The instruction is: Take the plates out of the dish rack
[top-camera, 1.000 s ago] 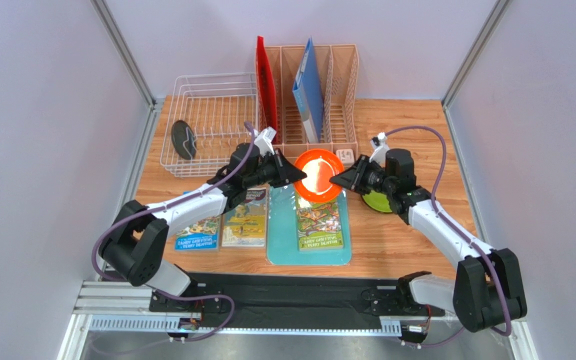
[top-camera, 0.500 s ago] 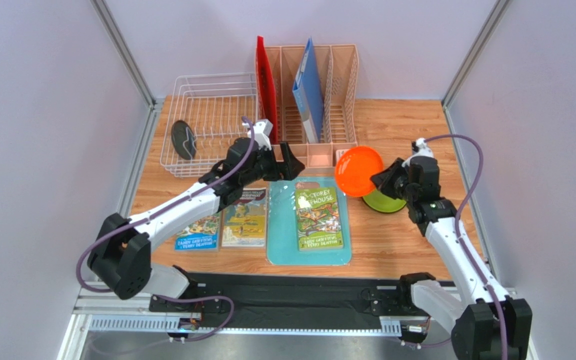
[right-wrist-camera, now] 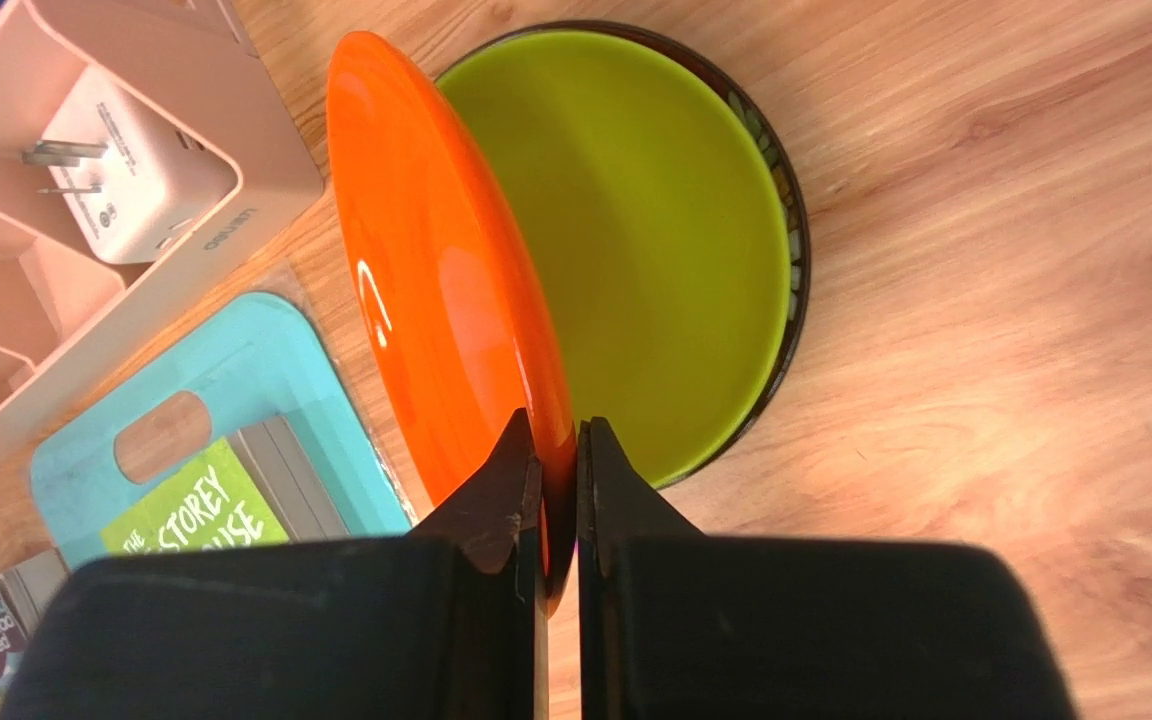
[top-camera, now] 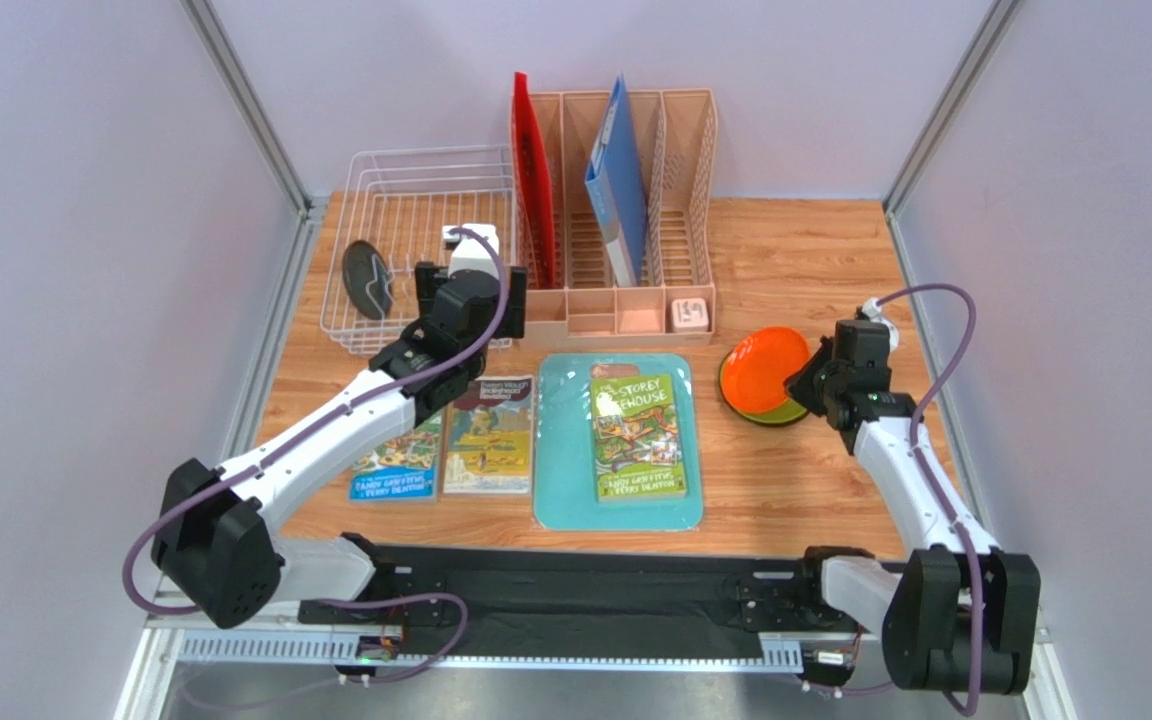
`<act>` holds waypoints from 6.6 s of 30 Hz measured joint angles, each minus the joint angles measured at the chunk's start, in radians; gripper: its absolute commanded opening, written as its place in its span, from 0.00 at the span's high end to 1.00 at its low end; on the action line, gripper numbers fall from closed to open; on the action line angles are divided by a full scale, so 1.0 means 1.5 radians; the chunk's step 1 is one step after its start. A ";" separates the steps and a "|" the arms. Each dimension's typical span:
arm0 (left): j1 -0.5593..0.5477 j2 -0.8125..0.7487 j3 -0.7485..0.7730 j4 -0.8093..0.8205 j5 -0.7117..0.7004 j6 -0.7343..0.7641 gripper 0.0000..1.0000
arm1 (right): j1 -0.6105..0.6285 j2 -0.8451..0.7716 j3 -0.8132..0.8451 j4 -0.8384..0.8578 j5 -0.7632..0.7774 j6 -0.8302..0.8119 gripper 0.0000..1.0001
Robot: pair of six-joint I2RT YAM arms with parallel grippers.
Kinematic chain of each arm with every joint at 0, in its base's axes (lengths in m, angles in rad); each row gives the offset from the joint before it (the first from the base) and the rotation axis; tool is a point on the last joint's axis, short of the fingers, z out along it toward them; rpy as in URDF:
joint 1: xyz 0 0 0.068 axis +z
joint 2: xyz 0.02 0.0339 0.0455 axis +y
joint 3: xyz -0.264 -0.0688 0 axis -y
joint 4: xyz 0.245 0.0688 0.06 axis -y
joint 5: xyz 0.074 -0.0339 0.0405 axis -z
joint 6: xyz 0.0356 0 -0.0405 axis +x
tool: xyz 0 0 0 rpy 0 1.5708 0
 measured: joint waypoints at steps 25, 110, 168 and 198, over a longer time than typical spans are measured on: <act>0.280 0.063 0.023 -0.035 0.145 -0.050 0.01 | -0.004 0.090 -0.003 0.033 -0.022 0.002 0.41; 0.372 -0.092 -0.006 0.000 0.365 -0.136 1.00 | 0.054 -0.008 0.058 0.000 -0.145 -0.033 0.36; -0.030 0.139 -0.031 0.240 0.558 -0.313 0.01 | 0.109 -0.092 -0.040 0.185 -0.226 0.062 1.00; -0.028 -0.004 -0.055 -0.001 0.146 -0.084 0.01 | -0.054 0.083 -0.011 0.110 -0.138 -0.018 0.71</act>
